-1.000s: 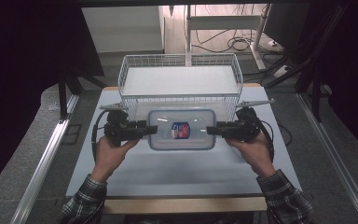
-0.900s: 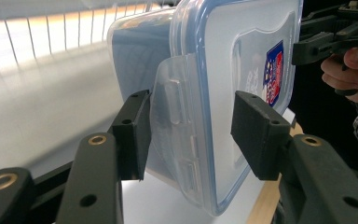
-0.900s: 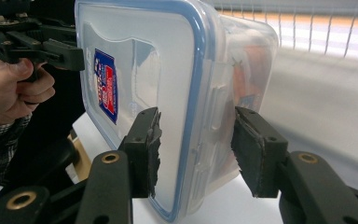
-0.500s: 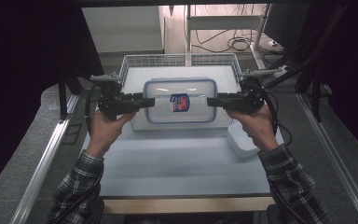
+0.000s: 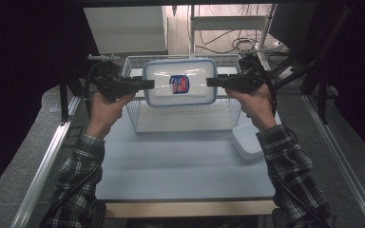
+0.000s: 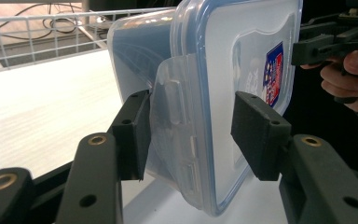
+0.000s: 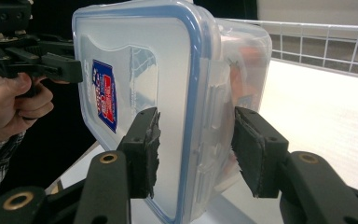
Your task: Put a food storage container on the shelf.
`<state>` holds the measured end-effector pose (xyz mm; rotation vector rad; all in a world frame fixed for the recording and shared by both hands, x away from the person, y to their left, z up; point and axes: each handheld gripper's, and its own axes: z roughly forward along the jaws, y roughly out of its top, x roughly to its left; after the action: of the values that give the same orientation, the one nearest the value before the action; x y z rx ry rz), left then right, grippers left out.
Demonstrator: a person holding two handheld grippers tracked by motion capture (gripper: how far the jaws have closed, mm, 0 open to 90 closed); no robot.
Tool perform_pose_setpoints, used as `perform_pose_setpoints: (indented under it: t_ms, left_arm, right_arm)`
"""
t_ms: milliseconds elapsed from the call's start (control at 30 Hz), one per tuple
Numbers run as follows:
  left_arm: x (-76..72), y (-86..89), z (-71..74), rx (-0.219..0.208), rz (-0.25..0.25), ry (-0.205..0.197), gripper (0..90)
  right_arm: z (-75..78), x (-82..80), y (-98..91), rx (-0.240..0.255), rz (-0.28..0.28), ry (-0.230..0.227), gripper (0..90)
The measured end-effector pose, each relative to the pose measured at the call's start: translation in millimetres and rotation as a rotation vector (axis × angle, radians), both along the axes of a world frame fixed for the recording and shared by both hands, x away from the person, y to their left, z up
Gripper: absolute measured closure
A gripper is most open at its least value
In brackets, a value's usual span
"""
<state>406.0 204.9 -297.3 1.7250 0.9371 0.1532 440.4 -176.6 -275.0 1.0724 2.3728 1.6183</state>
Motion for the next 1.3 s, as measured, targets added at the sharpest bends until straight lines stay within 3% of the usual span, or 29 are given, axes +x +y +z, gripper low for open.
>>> perform_pose_setpoints:
  t_ms: [333,400,433,500,567,700,833,1033,1133,1167,1200,1233,1300]
  left_arm:
    - [21.4,2.2,-9.3,-0.030,0.013,0.027,47.4]
    - [24.6,1.8,-13.3,-0.024,0.011,0.033,45.8]
    - [26.1,-3.2,-16.4,0.013,0.024,0.017,43.2]
    - [25.8,-7.5,-14.9,0.036,0.036,0.001,43.3]
    - [28.1,-9.8,-13.7,0.051,0.045,0.003,41.2]
    - [35.0,-6.7,-16.0,0.012,0.041,0.017,41.1]
    - [39.9,-4.6,-19.5,-0.020,0.039,0.020,40.9]
    - [45.5,-8.9,-21.9,-0.007,0.058,0.015,35.0]
    - [48.7,-10.8,-23.6,-0.003,0.070,0.033,31.6]
    - [51.2,-10.9,-25.3,-0.010,0.076,0.052,28.1]
    - [56.3,-8.3,-29.8,-0.041,0.089,0.088,22.8]
    - [59.4,-5.2,-33.0,-0.069,0.084,0.101,21.9]
    - [63.7,-2.1,-37.7,-0.111,0.081,0.120,22.0]
  right_arm:
    - [-3.0,21.6,5.4,-0.007,-0.031,0.014,51.0]
    - [-4.5,23.1,5.8,-0.013,-0.032,0.014,50.9]
    - [-8.0,24.5,8.4,-0.034,-0.028,0.007,49.4]
    - [-11.7,24.6,13.3,-0.085,-0.047,-0.008,44.2]
    - [-14.6,25.9,14.6,-0.075,-0.057,-0.006,44.0]
    - [-18.5,33.6,9.4,-0.006,-0.065,0.035,45.5]
    - [-21.6,38.5,7.2,0.031,-0.072,0.057,45.4]
    - [-25.4,44.6,7.9,0.063,-0.096,0.080,42.3]
    - [-25.7,45.4,9.9,0.051,-0.114,0.064,42.1]
    - [-24.7,44.6,11.6,0.018,-0.127,0.034,44.7]
    - [-25.2,43.9,16.4,-0.058,-0.156,0.003,44.1]
    - [-26.2,44.4,17.5,-0.063,-0.154,0.000,45.2]
    - [-28.3,46.5,17.7,-0.029,-0.167,0.010,46.2]
